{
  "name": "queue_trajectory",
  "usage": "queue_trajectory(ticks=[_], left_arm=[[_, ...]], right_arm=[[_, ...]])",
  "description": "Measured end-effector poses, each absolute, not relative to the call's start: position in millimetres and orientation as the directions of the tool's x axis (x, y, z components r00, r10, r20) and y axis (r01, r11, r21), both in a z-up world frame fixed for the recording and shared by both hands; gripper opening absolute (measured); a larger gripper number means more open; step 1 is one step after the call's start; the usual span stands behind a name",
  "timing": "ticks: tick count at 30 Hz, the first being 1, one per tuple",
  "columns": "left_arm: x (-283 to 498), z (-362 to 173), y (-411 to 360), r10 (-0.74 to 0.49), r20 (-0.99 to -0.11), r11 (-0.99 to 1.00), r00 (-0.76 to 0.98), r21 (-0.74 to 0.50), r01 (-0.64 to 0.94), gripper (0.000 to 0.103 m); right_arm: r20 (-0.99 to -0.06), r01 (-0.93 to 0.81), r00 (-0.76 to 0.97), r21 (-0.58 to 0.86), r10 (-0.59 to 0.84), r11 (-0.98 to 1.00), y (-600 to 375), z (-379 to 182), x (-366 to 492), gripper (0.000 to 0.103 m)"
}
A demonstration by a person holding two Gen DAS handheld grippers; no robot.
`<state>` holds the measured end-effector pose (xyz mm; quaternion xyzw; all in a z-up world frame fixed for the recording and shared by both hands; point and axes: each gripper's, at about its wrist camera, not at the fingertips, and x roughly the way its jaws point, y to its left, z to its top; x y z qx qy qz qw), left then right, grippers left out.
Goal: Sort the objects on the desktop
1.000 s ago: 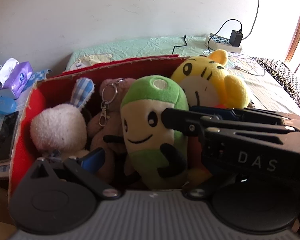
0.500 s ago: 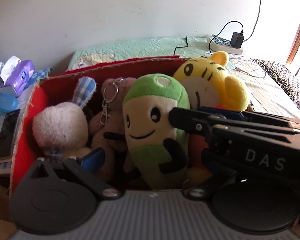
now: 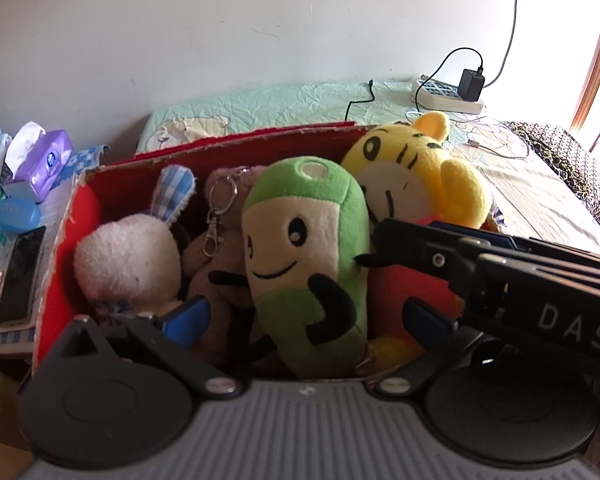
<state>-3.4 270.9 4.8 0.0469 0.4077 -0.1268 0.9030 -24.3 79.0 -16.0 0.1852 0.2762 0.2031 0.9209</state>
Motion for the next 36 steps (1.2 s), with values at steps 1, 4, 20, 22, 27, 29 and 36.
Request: queue_trajectory(ticks=[1,4,20,22,27,29,36], left_arm=[[-3.7,5.2,271.1,-0.188,-0.748,0.964,0.636,-0.016,0.266,0.102],[-2.5,5.4,272.5,-0.183,-0.752,0.965,0.633,-0.012,0.264,0.102],[0.9,-0.4,277.8,-0.202,-0.765,0.966,0.611,-0.052,0.254,0.102],[0.4,-0.9,277.1,-0.201,-0.762,0.966,0.615,-0.05,0.255,0.102],[0.8,-1.9,277.1,-0.204,-0.762,0.966,0.615,-0.054,0.254,0.102],[0.4,-1.7,276.7,-0.201,-0.76,0.966,0.618,-0.05,0.252,0.102],[0.6,-3.0,278.2,-0.196,-0.762,0.97,0.617,-0.061,0.234,0.102]], right_arm=[[-0.435,-0.269,0.767,0.451,0.473,0.851,79.1,-15.9,-24.7,0.043],[-0.429,-0.259,0.775,0.453,0.464,0.853,78.7,-16.7,-27.0,0.043],[-0.427,-0.239,0.783,0.465,0.453,0.852,73.9,-20.3,-29.0,0.041],[-0.427,-0.241,0.783,0.46,0.451,0.854,74.2,-20.2,-29.1,0.041],[-0.426,-0.245,0.79,0.438,0.44,0.865,76.1,-21.1,-30.5,0.041],[-0.426,-0.247,0.789,0.439,0.442,0.864,75.6,-21.2,-30.2,0.041],[-0.426,-0.246,0.79,0.44,0.442,0.864,74.9,-20.8,-30.2,0.041]])
